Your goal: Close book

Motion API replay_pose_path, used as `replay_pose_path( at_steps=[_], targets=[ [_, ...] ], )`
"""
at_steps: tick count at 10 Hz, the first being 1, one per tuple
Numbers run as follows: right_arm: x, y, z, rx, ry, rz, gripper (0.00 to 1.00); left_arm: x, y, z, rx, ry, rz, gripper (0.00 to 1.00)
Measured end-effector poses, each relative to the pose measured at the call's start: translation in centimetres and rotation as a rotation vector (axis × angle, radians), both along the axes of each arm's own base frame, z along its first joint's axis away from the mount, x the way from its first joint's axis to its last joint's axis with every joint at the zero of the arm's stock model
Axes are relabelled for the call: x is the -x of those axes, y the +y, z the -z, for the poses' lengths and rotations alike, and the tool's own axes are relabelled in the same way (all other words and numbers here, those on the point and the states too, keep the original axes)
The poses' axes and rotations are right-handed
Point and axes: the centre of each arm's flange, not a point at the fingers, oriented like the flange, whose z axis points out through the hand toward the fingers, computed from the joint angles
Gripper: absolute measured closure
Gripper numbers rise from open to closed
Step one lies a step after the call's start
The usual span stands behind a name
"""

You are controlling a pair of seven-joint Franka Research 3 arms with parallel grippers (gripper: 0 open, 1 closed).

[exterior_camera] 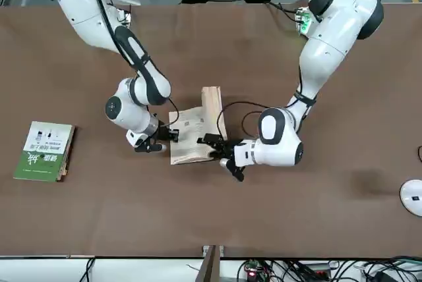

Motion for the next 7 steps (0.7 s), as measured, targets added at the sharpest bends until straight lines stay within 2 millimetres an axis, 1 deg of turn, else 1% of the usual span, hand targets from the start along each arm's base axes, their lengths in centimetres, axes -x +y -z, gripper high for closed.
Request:
replay_pose_path(
  at_steps=[7],
  targets=[
    [0.00,0.00,0.00,0.000,0.000,0.000,0.99,0.08,-0.08,-0.08,0.018,0.036,-0.014,0.00]
  ],
)
